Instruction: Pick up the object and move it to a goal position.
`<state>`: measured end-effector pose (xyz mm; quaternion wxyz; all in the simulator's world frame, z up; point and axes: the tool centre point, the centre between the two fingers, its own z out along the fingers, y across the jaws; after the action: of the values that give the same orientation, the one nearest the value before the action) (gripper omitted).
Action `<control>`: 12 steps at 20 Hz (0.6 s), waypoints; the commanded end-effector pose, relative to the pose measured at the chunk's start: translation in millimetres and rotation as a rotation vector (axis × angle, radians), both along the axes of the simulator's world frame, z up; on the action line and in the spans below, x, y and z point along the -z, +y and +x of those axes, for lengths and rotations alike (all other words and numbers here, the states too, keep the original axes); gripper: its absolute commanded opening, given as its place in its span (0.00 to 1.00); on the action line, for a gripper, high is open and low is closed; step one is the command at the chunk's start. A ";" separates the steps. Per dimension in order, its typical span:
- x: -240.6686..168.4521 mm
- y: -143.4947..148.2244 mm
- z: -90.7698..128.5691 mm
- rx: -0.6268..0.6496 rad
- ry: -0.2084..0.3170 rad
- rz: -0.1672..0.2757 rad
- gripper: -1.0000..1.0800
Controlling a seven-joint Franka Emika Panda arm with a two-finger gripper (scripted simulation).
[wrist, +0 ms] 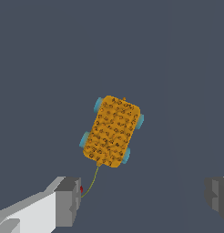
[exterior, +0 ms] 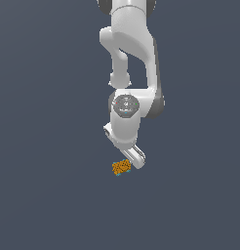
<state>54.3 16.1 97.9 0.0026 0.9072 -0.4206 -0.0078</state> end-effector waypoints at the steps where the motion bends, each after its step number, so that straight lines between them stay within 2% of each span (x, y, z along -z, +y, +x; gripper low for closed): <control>1: 5.5 3.2 4.3 0.067 -0.003 -0.001 0.96; 12: 25.7 15.4 18.4 0.301 -0.012 -0.004 0.96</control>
<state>71.1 30.2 74.3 0.0009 0.8413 -0.5405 -0.0025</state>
